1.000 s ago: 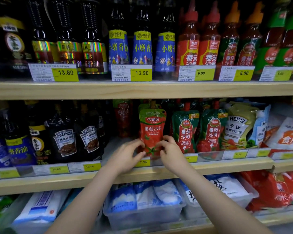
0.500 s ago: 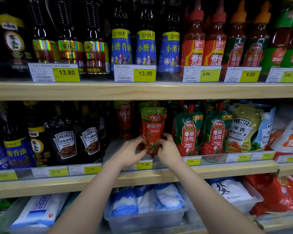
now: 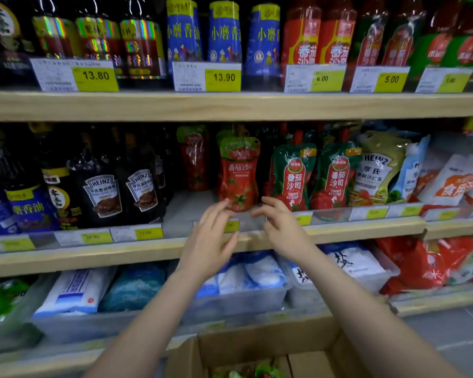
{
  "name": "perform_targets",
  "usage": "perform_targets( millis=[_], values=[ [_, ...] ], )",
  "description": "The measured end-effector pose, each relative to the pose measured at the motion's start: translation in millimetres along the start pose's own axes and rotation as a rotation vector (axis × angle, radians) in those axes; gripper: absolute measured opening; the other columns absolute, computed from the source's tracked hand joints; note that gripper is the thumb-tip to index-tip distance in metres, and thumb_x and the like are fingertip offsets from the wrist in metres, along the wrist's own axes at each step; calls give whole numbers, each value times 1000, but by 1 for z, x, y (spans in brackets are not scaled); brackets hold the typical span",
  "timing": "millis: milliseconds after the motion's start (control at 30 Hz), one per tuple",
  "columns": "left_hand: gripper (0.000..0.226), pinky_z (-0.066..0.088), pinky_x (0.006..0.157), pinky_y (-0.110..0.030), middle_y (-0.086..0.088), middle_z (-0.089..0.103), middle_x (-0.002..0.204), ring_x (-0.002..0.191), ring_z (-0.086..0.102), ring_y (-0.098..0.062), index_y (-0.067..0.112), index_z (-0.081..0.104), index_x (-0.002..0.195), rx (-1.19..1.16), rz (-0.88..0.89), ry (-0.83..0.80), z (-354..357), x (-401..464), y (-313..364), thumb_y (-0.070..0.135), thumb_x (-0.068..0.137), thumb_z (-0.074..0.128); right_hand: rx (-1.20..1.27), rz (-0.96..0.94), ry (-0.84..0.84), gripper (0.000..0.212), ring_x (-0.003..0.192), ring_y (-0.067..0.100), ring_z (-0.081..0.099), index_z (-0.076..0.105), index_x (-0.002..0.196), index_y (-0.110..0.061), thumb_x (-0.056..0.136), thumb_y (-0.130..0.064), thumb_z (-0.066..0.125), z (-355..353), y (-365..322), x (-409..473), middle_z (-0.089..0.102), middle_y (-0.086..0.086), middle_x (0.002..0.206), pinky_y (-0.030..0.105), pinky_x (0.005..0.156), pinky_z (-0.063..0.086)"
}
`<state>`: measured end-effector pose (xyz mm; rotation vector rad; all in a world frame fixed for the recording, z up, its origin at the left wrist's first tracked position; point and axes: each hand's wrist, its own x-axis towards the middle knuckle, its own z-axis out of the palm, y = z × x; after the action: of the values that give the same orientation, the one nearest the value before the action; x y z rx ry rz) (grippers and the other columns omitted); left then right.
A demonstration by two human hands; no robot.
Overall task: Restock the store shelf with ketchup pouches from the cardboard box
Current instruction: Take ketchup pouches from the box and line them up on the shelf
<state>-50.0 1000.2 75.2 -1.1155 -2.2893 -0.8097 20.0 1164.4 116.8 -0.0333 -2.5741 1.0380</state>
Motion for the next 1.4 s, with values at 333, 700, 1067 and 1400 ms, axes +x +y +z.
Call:
perform_targets(
  millis=[333,700,1067,1400],
  values=[
    [46,43,100,-34,-5,55,129,122,50,-20,12,54,125,-123,9,-409,71,-132,7,36,87,44,48,303,-115,33,113,20,49,62,105,-4,81,11,47,29,102,-149,48,12,125,18,87,39],
    [73,24,108,-43,0,36,141,127,36,-21,40,12,146,135,25,-727,126,-188,-18,53,82,45,107,737,-271,23,106,22,60,62,109,-1,89,-5,52,108,178,-221,65,14,112,21,85,41],
    [86,16,105,-44,5,35,135,128,28,-15,54,0,140,28,-79,-702,142,-191,-23,60,67,46,412,1076,-231,9,79,21,57,62,91,1,88,-4,55,170,216,-228,59,8,85,23,65,44],
    [91,10,106,-41,8,30,138,130,23,-12,56,-6,138,31,-88,-707,143,-191,-23,62,64,47,691,1247,-49,8,67,13,60,61,92,-11,88,-6,56,179,215,-222,62,0,78,20,56,50]
  ],
)
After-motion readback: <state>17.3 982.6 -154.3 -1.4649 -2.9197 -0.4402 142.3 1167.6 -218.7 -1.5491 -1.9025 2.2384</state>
